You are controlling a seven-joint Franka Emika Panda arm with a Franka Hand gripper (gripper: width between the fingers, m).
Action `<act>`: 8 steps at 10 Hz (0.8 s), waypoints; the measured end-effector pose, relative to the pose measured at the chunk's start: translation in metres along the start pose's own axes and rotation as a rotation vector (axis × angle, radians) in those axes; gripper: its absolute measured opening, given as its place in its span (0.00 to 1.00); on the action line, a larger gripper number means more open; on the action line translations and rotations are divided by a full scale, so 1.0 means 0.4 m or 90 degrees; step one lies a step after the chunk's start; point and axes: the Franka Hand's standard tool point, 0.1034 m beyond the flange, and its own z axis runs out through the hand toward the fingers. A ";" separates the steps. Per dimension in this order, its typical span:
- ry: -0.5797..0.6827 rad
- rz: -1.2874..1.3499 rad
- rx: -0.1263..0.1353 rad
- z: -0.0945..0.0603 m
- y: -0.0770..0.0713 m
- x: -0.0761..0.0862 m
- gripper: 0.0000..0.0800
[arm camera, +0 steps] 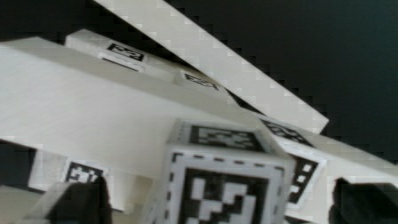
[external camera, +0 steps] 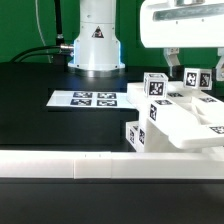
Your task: Assemble chair
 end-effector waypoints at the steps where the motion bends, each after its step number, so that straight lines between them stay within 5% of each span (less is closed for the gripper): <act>1: 0.003 -0.076 -0.003 -0.001 -0.005 -0.004 0.81; 8: 0.008 -0.438 -0.012 0.002 -0.009 -0.013 0.81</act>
Offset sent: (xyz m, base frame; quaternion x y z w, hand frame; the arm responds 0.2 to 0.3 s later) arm 0.0000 0.0000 0.0000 0.0000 0.0000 -0.1938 0.9810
